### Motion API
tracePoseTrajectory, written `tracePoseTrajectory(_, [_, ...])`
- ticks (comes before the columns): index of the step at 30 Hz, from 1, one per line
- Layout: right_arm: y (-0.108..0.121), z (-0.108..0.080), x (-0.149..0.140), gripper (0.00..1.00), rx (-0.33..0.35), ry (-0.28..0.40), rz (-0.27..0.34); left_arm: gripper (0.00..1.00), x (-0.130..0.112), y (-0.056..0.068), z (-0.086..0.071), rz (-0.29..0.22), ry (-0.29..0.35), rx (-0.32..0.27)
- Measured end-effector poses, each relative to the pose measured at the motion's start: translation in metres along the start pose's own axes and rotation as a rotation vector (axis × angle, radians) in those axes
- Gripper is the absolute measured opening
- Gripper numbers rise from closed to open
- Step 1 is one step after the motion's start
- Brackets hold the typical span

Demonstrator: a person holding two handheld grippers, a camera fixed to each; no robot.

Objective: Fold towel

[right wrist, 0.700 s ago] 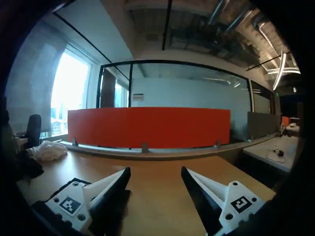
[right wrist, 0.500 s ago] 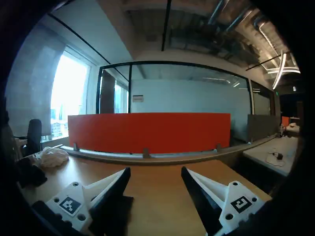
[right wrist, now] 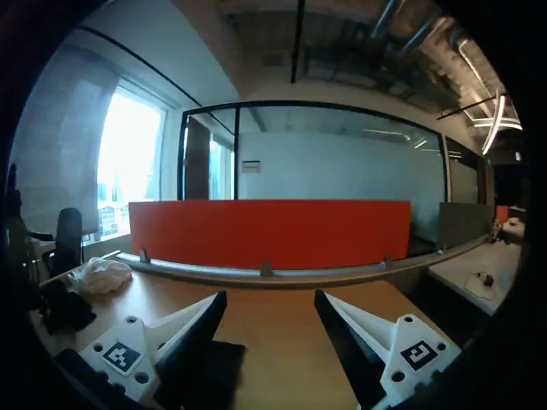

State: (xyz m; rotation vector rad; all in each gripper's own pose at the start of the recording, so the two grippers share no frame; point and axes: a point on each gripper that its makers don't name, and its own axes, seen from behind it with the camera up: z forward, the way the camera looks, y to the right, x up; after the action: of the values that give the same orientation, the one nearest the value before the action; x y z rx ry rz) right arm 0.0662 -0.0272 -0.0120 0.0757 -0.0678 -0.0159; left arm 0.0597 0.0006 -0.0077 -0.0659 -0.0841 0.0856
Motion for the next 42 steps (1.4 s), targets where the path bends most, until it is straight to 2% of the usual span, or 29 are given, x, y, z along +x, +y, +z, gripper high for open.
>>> tracePoseTrajectory(6, [-0.024,-0.005,-0.014,0.99,0.107,-0.082,-0.054,0.94,-0.008,0.016,0.001,0.020,-0.055,-0.080])
tracePoseTrajectory(14, [-0.059,-0.013,-0.034,0.99,0.277,-0.201,-0.127,0.94,-0.025,0.042,0.002,0.063,-0.137,-0.223])
tracePoseTrajectory(17, [-0.067,-0.014,-0.041,0.99,0.322,-0.239,-0.142,0.94,-0.034,0.050,0.002,0.071,-0.168,-0.270])
tracePoseTrajectory(27, [-0.084,-0.016,-0.080,0.99,0.408,-0.338,-0.197,0.94,-0.071,0.073,0.000,0.130,-0.244,-0.363])
tracePoseTrajectory(36, [-0.093,-0.019,-0.128,0.99,0.467,-0.416,-0.238,0.94,-0.119,0.093,-0.007,0.145,-0.322,-0.417])
tracePoseTrajectory(42, [-0.098,-0.022,-0.161,0.99,0.507,-0.466,-0.261,0.94,-0.152,0.106,-0.010,0.173,-0.373,-0.460])
